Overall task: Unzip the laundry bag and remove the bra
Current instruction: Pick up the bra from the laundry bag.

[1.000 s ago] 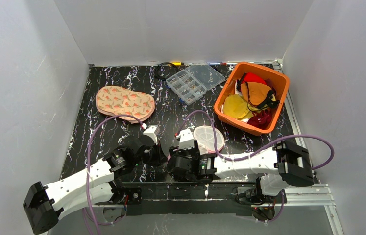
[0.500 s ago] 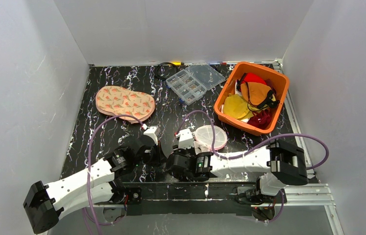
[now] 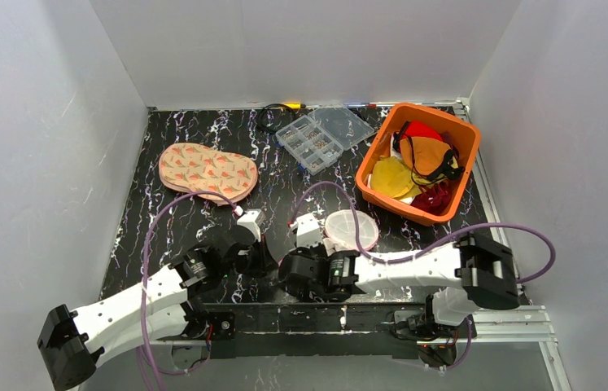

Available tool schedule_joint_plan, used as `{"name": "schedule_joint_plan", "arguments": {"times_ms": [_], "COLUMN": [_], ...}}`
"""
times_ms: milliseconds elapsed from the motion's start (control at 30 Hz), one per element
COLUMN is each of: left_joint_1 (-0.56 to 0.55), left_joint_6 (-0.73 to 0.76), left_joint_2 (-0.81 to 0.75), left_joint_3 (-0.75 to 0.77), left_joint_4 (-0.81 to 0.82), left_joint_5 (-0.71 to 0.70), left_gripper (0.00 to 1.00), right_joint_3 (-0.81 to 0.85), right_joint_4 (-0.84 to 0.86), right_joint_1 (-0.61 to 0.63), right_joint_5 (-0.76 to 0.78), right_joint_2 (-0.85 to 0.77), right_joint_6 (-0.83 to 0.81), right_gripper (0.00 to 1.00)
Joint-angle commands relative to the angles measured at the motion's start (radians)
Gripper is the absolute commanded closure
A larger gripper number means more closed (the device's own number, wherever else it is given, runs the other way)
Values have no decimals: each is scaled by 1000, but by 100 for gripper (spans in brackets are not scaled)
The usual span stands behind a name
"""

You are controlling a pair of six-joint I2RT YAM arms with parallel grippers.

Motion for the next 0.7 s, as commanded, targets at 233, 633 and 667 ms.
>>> {"name": "schedule_joint_plan", "arguments": {"times_ms": [233, 633, 667], "left_joint_1": [-2, -3, -2], "left_joint_6": [13, 2, -5], "left_joint_2": [-15, 60, 67], "left_joint_3": [64, 66, 56], "left_joint_4": [-71, -12, 0], "left_joint_5": [-80, -105, -100], "left_gripper": [100, 100, 100], "right_joint_3": [112, -95, -149], "right_joint_4": [24, 252, 287], "right_joint_1": [-13, -63, -63], "right_joint_5": [-178, -281, -291], "right_joint_2": [-251, -464, -483], "right_joint_6": [-307, -348, -336], "right_gripper": [99, 99, 99]}}
